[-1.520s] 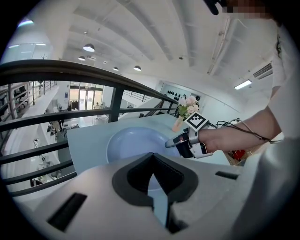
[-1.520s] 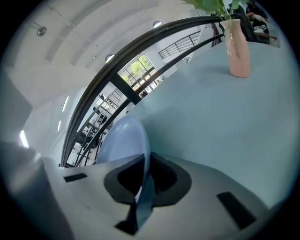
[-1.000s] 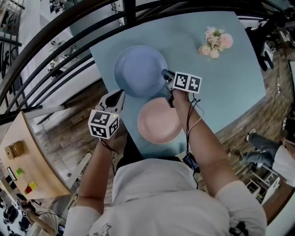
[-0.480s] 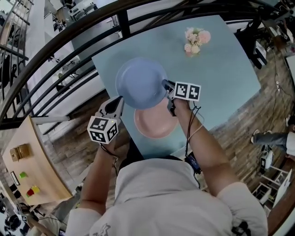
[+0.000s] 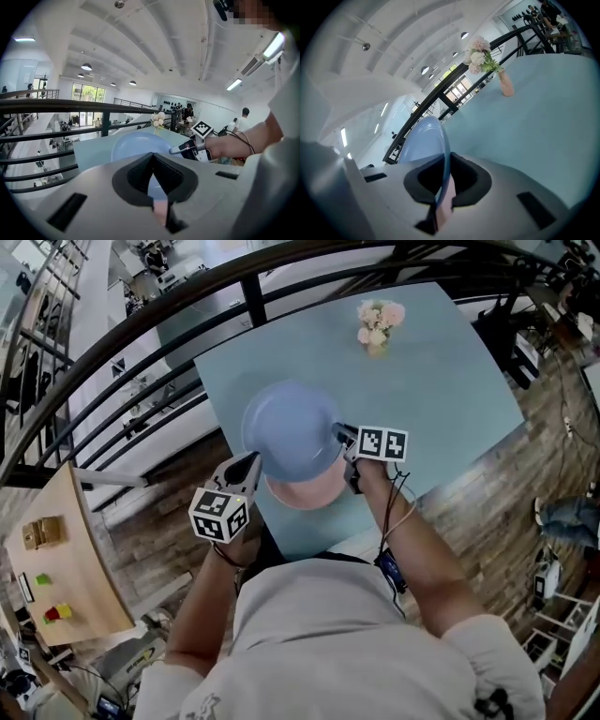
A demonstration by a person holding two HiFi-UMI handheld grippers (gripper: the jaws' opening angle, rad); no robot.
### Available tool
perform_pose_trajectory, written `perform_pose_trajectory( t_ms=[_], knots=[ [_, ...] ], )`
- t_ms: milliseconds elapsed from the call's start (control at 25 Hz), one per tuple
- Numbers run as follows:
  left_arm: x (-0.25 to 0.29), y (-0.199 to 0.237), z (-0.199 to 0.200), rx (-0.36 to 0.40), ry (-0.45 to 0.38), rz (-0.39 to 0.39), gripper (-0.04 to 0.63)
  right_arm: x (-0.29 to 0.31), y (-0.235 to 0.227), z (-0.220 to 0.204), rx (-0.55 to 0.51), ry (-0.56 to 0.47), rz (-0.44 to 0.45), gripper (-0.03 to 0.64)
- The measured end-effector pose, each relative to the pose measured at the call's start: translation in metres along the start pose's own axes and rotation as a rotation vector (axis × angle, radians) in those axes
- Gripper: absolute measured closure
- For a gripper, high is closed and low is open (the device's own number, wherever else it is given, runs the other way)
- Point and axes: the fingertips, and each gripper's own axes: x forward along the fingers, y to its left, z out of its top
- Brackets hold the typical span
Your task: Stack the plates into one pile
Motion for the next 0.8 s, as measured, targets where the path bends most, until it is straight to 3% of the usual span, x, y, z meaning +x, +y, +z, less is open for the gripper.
perform_pose_trajectory(
  t_ms=[360, 800],
  knots=[
    [-0.029, -0.047, -0.02, -0.002, 0.007, -0.005, 0.591, -0.04, -0.002, -0.031, 0.011, -0.003, 0.017, 0.594],
    [-0.053, -0.045, -0.02, 0.046, 0.0, -0.081, 0.591, -0.061, 0.004, -0.067, 0.063, -0.009, 0.001, 0.594]
  ],
)
